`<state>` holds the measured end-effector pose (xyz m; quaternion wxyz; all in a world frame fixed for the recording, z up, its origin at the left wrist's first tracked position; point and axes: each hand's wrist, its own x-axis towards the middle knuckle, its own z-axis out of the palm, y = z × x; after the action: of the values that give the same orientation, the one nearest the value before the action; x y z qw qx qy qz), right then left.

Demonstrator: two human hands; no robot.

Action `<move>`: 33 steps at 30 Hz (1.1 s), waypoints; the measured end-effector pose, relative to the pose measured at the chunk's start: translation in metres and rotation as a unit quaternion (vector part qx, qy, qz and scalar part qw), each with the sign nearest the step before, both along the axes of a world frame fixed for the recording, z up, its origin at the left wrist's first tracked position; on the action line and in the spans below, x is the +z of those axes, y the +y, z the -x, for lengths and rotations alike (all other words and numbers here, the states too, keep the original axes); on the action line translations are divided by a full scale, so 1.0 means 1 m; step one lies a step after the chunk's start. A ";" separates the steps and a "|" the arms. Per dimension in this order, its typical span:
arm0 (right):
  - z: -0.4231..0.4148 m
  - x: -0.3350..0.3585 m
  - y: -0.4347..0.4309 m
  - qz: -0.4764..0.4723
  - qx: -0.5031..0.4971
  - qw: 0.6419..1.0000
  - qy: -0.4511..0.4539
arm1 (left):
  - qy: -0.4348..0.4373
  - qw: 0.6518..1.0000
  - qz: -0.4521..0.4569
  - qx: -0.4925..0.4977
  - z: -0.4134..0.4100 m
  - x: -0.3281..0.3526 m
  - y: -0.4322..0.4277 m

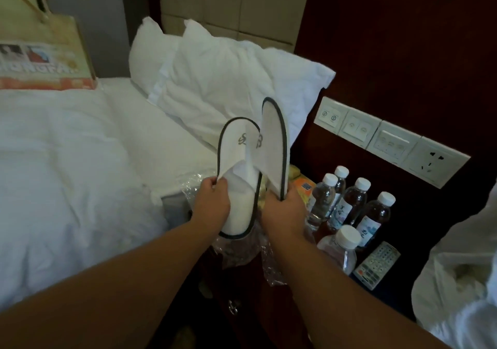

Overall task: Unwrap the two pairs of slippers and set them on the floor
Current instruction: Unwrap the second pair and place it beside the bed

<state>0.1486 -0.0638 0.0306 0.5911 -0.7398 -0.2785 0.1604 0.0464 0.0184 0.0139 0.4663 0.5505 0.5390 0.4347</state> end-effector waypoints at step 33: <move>0.303 0.207 -0.180 -0.204 0.215 0.955 -0.019 | -0.022 0.975 -0.189 0.113 0.365 0.193 -0.230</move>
<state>-0.1547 -0.2439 0.2373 0.6758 -0.5288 -0.4691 0.2087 -0.3181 -0.2117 0.2074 0.3135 0.5541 0.4959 0.5906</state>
